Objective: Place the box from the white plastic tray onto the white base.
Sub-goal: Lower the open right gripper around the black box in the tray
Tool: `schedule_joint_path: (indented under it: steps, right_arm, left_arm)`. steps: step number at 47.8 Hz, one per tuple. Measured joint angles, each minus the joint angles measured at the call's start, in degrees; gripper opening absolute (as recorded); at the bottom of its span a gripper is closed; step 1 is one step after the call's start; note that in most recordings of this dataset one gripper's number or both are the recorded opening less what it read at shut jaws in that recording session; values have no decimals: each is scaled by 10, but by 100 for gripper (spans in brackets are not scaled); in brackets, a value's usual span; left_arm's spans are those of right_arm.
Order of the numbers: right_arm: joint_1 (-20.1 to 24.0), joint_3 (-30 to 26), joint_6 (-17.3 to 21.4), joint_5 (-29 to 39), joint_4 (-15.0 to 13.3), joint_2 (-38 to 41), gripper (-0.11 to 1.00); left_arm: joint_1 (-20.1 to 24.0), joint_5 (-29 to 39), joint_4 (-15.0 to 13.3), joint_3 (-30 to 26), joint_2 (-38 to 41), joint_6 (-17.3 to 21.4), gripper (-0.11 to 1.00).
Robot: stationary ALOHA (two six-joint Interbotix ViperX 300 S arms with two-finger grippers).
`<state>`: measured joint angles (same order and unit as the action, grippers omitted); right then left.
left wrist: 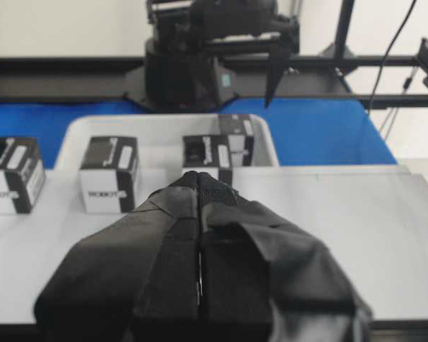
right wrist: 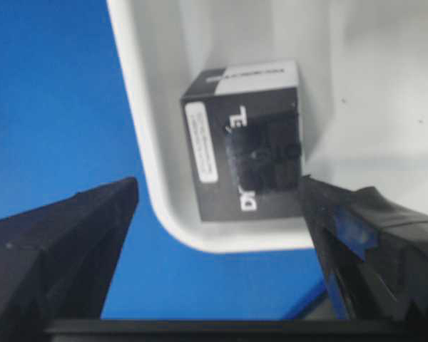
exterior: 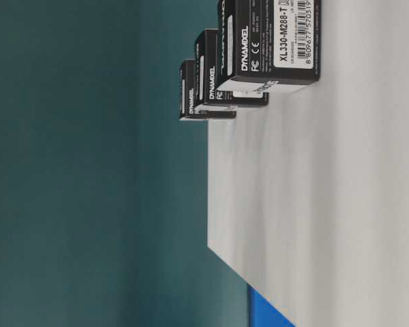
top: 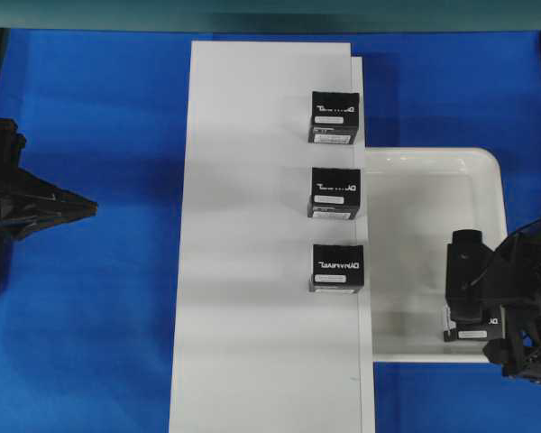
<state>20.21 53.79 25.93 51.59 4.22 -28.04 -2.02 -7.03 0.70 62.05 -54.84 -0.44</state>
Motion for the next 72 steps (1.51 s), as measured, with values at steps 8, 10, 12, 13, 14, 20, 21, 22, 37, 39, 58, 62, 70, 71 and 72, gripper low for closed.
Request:
schedule_joint_path:
  steps: [8, 10, 12, 13, 14, 20, 21, 22, 37, 39, 58, 62, 70, 71, 72]
  right_arm:
    - [0, 15, 0, -25, -3, 19, 100]
    - [0, 18, 0, -30, -3, 23, 100]
    - [0, 21, -1, -36, -3, 25, 100]
    - [0, 23, -1, -40, -3, 27, 100]
    - [0, 25, -1, -46, -3, 29, 100]
    - [0, 44, -1, -67, -11, 41, 100]
    - [0, 47, -1, -70, -13, 44, 100]
    - [0, 48, -1, -75, -17, 47, 100]
    - [-7, 67, -1, -114, -38, 67, 100]
    - [-8, 68, -1, -116, -38, 67, 100]
    - [-9, 68, 1, -122, -28, 67, 85]
    - [-9, 65, -1, -115, -22, 67, 64]
    - [-9, 60, -1, -109, -17, 57, 59]
    - [-9, 59, -2, -108, -17, 55, 59]
    - [-9, 58, -2, -106, -17, 53, 59]
  left_arm:
    - [-1, 0, 1, 1, 0, 0, -7]
    - [0, 0, 0, 0, 0, 0, -7]
    - [0, 0, 1, 1, 1, 0, -7]
    - [0, 0, 1, 1, 0, 0, -7]
    - [0, 0, 1, 1, 0, 0, -7]
    - [0, 0, 1, 1, 0, 0, -7]
    - [0, 0, 0, 0, 0, 0, -7]
    - [0, -1, 1, 1, 0, 0, -7]
    - [0, 0, 1, 0, 2, -4, -7]
    - [0, 0, 0, 1, 2, -5, -7]
    - [0, 0, 1, 1, 2, -8, -7]
    - [0, 0, 1, 1, 2, -8, -7]
    - [0, 0, 1, 1, 2, -8, -7]
    - [0, 1, 1, 0, 2, -8, -7]
    - [0, 1, 1, 0, 2, -8, -7]
